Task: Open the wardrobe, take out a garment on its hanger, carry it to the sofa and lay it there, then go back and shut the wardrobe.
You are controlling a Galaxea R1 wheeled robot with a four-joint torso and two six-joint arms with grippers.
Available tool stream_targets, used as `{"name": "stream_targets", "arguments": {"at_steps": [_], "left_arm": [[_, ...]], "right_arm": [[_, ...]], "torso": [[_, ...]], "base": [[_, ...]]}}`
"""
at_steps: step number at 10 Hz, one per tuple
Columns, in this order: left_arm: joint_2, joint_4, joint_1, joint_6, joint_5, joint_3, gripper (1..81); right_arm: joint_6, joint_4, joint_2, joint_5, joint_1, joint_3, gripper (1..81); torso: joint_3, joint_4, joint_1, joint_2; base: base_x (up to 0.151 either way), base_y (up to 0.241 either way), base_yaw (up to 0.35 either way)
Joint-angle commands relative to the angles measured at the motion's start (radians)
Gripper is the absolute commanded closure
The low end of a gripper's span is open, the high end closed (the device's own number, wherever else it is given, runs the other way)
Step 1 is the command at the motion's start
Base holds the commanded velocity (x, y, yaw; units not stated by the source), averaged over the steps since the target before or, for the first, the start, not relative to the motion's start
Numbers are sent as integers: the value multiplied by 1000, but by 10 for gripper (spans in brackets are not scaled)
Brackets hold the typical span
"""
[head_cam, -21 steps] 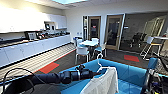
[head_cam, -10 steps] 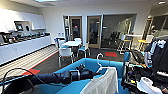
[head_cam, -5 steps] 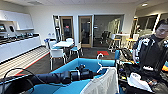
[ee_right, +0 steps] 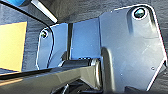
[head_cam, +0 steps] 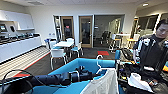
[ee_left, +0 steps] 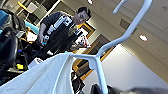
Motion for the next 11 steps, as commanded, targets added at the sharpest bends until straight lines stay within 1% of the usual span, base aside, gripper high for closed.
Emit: {"name": "stream_targets", "arguments": {"at_steps": [1, 3, 4, 11], "left_arm": [[-6, 23, -157, 8, -58, 22, 811], [-8, 23, -156, 8, -58, 16, 811], [-8, 23, -156, 8, -58, 14, 811], [-5, 22, -150, 8, -56, 13, 811]], "right_arm": [[-5, 2, 9, -45, 46, 8, 10], [-5, 4, 9, -45, 46, 8, 10], [-5, 4, 9, -45, 44, 8, 10], [-5, 4, 9, -45, 44, 8, 10]], "torso": [[0, 0, 1, 0], [0, 0, 1, 0], [0, 0, 1, 0], [0, 0, 1, -1]], "base": [[0, 0, 0], [0, 0, 0], [77, 0, 0], [116, 0, 0]]}}
